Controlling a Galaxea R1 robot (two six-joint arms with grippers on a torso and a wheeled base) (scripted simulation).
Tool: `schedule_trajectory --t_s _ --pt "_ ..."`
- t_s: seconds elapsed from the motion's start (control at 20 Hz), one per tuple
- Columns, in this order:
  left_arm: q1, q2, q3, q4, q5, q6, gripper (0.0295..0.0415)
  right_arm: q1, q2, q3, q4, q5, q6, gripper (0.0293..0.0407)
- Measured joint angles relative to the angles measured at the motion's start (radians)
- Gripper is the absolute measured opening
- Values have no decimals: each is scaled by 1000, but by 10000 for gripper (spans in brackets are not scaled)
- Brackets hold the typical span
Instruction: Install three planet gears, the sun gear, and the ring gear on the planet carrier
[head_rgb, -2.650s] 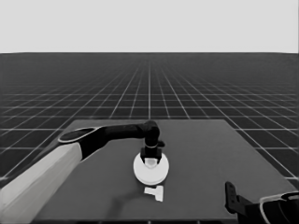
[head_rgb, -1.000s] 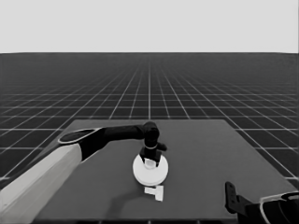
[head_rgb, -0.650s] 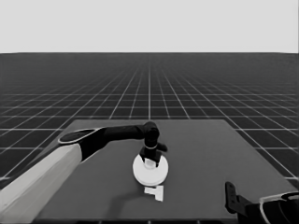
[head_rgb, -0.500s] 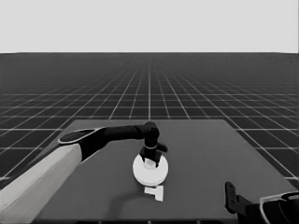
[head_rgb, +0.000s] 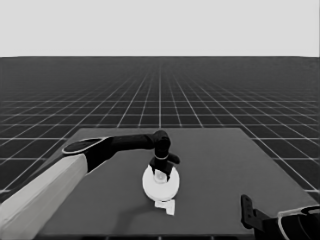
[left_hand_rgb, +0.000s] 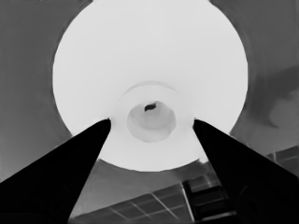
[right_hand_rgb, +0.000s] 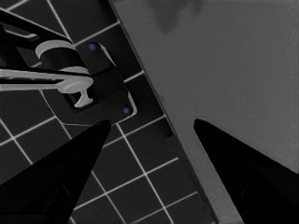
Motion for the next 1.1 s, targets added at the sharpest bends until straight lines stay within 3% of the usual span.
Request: schedule_trajectory --t_s 0.4,0.55,0.9,0.95,1.0,1.1 --pt "0 0 0 0 0 4 385 0 0 0 0 0 0 385" --pt "-91 -12 49 -73 20 -441 385 0 0 0 0 0 0 385" --pt "-113 -11 54 -92 26 -550 385 0 0 0 0 0 0 385" --pt "-137 -178 341 -113 47 -659 385 0 0 0 0 0 0 385" --pt "-157 -286 473 -132 52 -691 385 0 0 0 0 0 0 385" --pt "-178 -381 572 -152 53 -700 385 0 0 0 0 0 0 385"
